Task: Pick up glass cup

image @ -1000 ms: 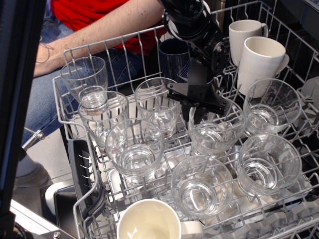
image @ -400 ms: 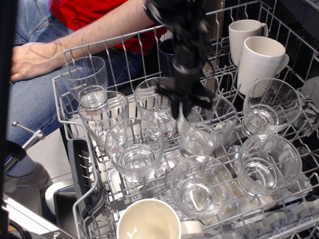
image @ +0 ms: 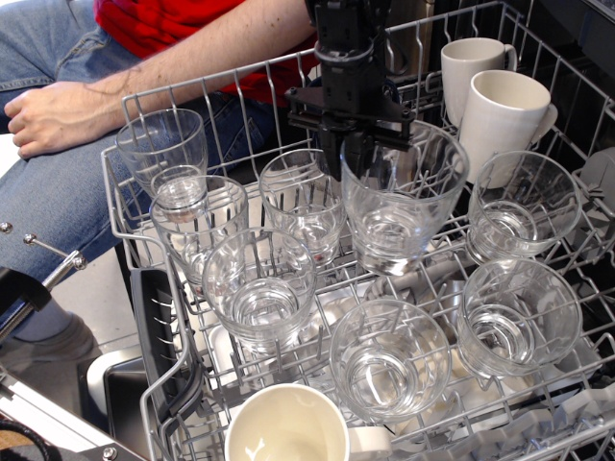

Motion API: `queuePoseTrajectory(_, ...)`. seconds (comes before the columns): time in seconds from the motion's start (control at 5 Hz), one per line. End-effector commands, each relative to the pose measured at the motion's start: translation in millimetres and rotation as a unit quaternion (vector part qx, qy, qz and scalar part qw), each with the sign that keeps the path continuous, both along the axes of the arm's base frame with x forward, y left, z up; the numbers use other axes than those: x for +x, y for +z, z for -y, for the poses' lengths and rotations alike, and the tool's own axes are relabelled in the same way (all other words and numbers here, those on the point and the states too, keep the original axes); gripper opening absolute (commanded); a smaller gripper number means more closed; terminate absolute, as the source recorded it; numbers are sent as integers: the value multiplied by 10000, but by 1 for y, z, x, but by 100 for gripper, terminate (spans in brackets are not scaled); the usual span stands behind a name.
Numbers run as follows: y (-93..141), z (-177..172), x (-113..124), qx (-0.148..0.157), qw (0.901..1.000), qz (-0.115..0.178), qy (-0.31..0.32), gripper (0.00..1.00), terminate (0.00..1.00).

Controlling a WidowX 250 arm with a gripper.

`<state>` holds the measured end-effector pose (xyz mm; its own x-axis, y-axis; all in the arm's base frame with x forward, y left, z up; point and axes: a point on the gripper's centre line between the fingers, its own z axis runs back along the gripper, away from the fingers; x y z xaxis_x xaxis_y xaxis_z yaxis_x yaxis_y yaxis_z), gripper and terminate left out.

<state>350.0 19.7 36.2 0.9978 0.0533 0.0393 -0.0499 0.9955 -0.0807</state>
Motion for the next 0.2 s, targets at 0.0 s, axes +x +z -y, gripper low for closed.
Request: queuePoseTrajectory(0.0, 84, -11, 24, -29, 9966, 799, -180, 0, 100)
